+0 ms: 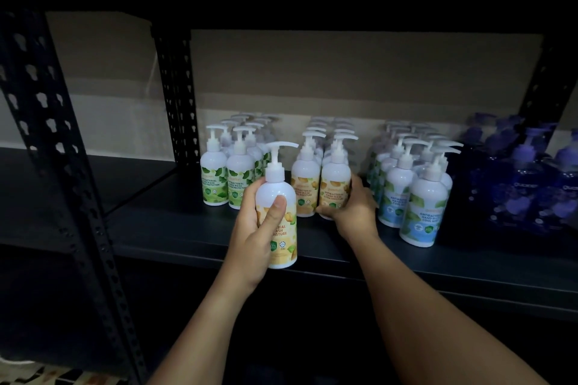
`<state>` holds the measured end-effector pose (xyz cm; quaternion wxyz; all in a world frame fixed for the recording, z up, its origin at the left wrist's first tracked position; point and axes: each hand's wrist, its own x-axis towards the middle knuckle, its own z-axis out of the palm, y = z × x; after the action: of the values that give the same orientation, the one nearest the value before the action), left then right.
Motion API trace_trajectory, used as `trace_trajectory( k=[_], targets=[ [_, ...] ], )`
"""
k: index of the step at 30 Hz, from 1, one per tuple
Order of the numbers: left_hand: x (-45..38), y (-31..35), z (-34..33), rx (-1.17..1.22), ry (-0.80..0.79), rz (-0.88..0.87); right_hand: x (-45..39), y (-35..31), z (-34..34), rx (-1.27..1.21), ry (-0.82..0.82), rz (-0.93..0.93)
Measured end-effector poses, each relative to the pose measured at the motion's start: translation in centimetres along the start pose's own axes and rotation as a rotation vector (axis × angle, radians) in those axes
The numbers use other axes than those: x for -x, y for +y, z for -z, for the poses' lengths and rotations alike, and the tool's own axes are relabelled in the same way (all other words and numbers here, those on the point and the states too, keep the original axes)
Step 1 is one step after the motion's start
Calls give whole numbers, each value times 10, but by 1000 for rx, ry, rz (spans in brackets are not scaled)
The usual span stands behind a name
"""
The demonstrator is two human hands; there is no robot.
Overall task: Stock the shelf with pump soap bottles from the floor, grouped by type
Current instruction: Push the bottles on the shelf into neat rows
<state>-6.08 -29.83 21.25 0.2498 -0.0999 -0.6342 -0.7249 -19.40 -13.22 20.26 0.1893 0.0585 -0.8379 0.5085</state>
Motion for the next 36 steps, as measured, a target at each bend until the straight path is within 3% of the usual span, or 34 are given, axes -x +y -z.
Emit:
trace_trajectory(
  k=[13,19,26,36],
  targets=[
    [3,3,-3,28,-9,-13,1,3,3,72,-59,-67],
    [6,5,-12,36,-82,-19,41,-23,35,393,-231,-84],
    [9,-6,-25,-38,-206,18,66,-9,47,858,-423,36],
    [-4,-17,-30,-148,-245,-5,65,-5,46,931,-471,24]
  ],
)
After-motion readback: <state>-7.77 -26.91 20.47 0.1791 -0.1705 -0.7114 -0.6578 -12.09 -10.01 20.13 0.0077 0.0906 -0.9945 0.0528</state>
